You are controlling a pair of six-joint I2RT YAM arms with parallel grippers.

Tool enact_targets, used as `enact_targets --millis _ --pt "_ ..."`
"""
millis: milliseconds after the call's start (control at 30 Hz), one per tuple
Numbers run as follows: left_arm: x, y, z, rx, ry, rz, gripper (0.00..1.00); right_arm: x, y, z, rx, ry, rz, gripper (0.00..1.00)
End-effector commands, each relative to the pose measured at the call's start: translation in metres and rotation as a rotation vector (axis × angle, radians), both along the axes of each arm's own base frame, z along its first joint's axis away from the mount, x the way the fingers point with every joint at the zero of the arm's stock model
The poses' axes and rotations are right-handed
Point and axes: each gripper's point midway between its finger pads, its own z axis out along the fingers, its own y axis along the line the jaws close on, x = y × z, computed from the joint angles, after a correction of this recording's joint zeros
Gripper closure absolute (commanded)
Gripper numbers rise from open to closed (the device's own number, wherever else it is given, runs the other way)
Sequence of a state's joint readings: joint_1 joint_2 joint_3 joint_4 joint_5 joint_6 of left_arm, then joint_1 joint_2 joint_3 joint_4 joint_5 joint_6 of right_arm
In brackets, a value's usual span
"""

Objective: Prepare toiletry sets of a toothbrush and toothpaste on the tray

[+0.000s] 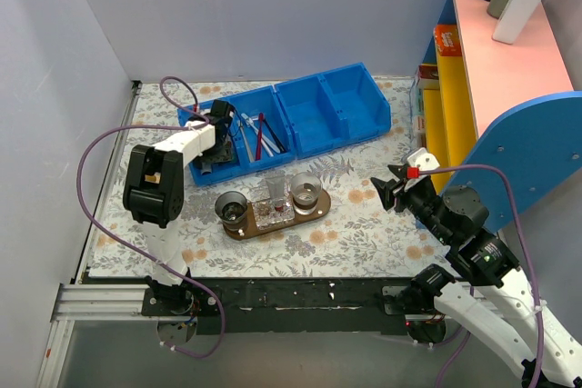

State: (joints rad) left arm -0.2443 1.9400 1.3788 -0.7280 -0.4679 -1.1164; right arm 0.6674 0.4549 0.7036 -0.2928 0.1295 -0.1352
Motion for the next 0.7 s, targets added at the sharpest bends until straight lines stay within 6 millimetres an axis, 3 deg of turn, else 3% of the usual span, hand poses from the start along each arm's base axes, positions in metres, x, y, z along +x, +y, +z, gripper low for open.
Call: enact_targets --millis 0,267,400,667 --pt "0.0 0.003 0.007 -0.02 -0.024 0.011 0.41 0.002 -0.004 0.003 0.001 -0.024 -0.021 0.44" --pt "-0.001 -0.021 0.001 -0.156 -0.03 -0.026 0.48 0.002 -0.006 0.002 0.003 -0.03 -0.029 0.43" --pt "0.005 -0.032 0.011 -0.219 -0.083 -0.049 0.5 0.002 -0.005 0.001 0.003 -0.027 -0.026 0.43" --pt "0.005 -0.001 0.006 -0.055 -0.047 0.021 0.5 0.001 -0.006 0.002 0.005 -0.028 -0.027 0.43"
